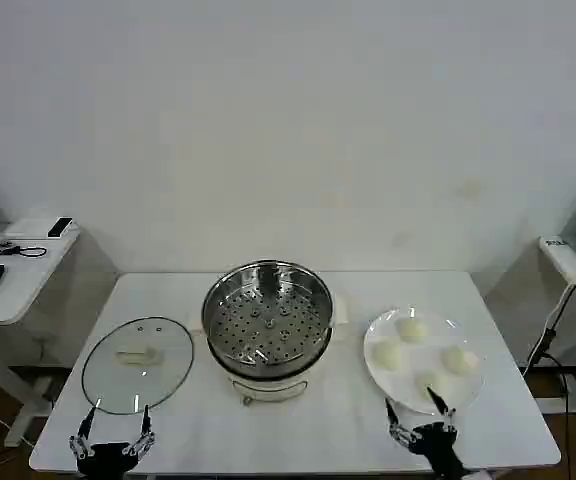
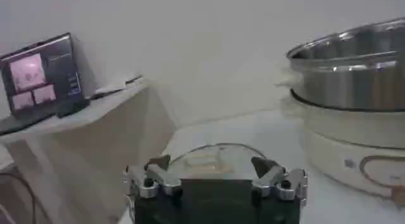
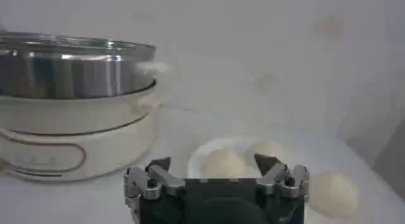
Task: Take steamed baozi put them in steamer then cover it.
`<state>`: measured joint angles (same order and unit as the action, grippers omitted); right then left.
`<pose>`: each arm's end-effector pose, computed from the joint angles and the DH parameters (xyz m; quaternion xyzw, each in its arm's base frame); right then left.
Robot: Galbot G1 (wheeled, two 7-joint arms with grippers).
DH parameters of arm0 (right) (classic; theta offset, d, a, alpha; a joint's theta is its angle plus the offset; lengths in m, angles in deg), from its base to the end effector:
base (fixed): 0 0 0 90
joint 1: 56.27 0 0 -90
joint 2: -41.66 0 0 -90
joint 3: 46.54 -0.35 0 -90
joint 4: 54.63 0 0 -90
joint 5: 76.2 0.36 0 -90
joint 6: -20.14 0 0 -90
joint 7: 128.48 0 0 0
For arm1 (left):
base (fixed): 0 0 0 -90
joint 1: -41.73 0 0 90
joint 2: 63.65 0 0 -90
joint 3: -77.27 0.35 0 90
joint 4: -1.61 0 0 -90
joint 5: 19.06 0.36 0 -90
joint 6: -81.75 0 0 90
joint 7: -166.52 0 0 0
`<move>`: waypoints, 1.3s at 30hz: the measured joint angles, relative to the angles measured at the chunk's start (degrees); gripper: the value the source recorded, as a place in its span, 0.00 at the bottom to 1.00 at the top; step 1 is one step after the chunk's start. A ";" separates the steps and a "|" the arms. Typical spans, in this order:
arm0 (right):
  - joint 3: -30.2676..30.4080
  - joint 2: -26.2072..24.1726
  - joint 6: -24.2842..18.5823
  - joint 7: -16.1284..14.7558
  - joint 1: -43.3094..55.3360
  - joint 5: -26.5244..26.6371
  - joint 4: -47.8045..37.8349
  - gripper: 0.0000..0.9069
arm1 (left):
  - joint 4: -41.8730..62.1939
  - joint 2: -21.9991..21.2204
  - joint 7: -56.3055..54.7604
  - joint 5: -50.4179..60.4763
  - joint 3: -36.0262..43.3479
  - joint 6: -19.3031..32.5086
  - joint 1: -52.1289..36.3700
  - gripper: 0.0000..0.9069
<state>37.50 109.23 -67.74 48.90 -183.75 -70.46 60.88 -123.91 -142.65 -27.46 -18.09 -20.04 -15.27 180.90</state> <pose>0.1546 -0.1056 -0.3294 0.0731 -0.9804 0.1415 0.1163 0.0908 0.0635 -0.3056 0.1080 -0.9714 -0.1427 0.1558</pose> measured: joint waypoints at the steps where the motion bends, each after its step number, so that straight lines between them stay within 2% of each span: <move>1: -0.58 -0.80 0.99 -0.39 0.72 -0.30 -0.14 1.00 | -0.27 -0.07 0.25 0.31 -0.19 -0.50 -0.08 1.00; 7: -3.29 -7.63 8.20 -5.27 6.03 -3.12 -1.83 1.00 | -1.63 0.49 2.23 2.81 -0.83 -3.09 -0.51 1.00; 12: -2.47 -15.07 12.65 -12.59 13.04 -6.66 -5.73 1.00 | -2.28 0.81 3.13 3.93 -1.53 -4.57 -1.04 1.00; 16: 1.79 -21.17 14.25 -19.08 20.96 -9.92 -10.12 1.00 | -2.61 0.73 3.88 4.85 -1.68 -5.26 -1.23 1.00; 22: 14.81 -27.70 14.05 -29.56 38.14 -14.89 -19.07 1.00 | -3.22 0.06 4.39 6.40 -1.58 -6.16 -2.06 1.00; 29: 35.03 -30.36 11.25 -41.87 60.05 -18.80 -30.11 1.00 | -3.36 -0.68 4.68 7.90 -1.42 -6.57 -2.62 1.00; 34: 47.32 -29.55 10.04 -48.08 72.49 -20.29 -36.86 1.00 | -2.98 -1.24 4.79 8.74 -1.47 -6.72 -3.23 1.00; 39: 56.68 -27.36 9.67 -52.02 80.15 -21.50 -42.81 1.00 | -2.95 -1.40 5.02 9.19 -1.69 -6.79 -3.44 1.00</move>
<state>94.18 81.88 -58.07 -3.12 -103.61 -91.96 18.07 -126.86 -144.05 -22.44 -8.90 -21.74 -22.06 177.46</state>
